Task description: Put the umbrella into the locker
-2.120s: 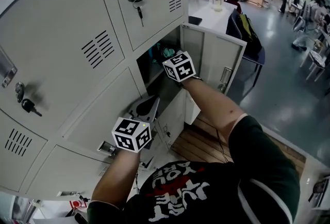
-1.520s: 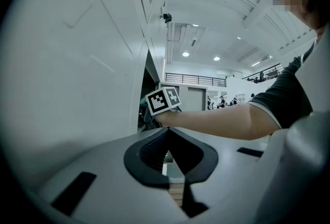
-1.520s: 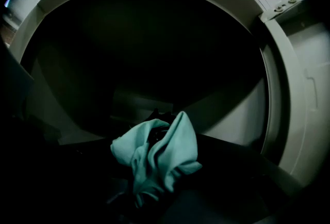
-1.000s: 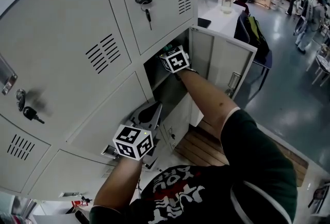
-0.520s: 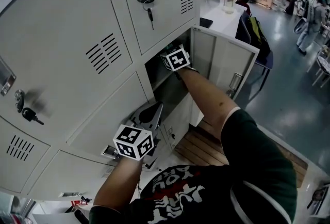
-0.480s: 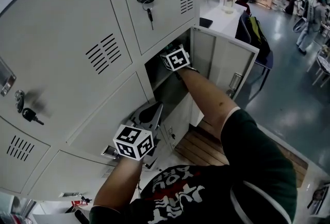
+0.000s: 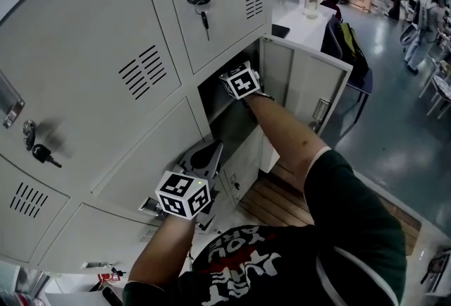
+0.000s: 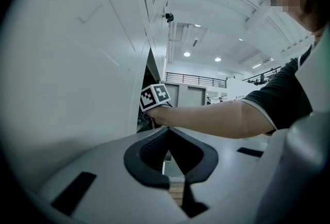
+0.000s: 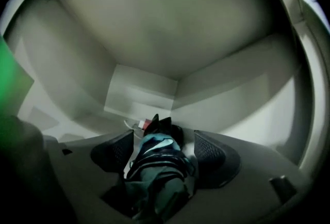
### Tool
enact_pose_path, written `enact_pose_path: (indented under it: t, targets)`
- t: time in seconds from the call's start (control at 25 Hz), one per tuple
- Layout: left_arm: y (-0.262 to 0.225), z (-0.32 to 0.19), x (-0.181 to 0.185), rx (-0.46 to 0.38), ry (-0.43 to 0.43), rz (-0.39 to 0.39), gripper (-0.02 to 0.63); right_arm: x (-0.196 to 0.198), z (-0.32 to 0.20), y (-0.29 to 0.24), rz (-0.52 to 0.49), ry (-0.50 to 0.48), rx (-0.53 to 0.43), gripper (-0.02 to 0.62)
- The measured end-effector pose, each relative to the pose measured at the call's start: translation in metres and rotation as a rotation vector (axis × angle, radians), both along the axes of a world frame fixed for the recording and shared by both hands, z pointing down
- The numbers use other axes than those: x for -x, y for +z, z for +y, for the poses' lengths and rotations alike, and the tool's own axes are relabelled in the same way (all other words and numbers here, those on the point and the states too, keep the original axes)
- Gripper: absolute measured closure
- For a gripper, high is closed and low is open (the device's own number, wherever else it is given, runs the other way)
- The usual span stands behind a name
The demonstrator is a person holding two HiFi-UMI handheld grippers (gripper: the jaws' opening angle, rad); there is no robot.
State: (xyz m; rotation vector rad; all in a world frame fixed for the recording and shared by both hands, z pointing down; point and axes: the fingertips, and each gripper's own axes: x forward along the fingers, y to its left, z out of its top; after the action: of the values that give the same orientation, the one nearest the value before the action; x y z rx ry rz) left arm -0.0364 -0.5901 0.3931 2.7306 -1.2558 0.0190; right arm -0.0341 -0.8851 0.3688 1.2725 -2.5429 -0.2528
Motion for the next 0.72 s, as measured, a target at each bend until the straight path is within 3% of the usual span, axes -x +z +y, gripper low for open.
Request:
enact_pose_path:
  t: [0.72]
  targets:
    - [-0.004,0.007,-0.008,-0.017,-0.016,-0.008,0.597,-0.007,0.040,-0.016,-0.081,-0.052,0.008,0.242]
